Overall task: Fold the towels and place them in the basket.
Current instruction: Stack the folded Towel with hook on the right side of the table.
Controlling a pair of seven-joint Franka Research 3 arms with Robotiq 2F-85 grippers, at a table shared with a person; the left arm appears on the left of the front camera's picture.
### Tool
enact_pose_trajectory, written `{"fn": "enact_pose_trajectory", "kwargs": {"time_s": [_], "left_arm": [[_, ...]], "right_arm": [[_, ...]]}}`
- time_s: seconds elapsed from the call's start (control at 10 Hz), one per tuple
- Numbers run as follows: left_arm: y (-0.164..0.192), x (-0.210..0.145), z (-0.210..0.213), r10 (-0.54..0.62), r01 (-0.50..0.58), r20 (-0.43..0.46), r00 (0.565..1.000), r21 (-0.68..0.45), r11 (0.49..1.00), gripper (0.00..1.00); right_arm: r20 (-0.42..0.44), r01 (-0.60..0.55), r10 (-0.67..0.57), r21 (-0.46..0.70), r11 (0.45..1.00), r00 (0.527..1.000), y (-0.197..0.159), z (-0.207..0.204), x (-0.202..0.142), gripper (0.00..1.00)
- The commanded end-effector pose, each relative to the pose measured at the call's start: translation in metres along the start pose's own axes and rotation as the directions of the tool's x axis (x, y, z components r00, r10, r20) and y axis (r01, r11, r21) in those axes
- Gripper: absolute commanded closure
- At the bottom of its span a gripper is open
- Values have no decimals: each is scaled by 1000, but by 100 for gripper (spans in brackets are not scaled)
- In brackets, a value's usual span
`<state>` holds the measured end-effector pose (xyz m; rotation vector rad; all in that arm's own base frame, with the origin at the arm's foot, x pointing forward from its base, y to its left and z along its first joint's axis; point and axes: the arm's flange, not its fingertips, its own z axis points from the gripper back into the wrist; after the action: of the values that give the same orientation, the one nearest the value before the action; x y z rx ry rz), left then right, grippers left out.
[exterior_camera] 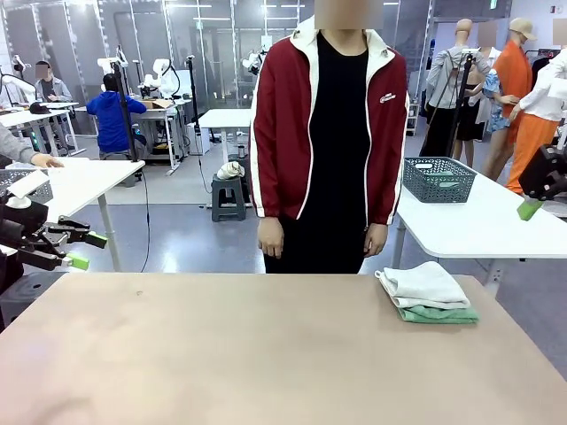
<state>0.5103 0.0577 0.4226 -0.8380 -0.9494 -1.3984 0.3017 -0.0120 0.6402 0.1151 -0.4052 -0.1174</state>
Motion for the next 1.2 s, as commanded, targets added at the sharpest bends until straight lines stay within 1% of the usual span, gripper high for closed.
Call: {"fn": "enact_pose_trajectory", "kwargs": {"time_s": [0.0,1.1], "left_arm": [[-3,2,0,-6,6,-2,1000,5,1000,14],[-3,2,0,-6,6,-2,1000,5,1000,14]], "right_arm": [[-3,2,-2,1,1000,1000,-1,2,2,23],[-3,2,-2,1,1000,1000,-1,2,2,23]]}}
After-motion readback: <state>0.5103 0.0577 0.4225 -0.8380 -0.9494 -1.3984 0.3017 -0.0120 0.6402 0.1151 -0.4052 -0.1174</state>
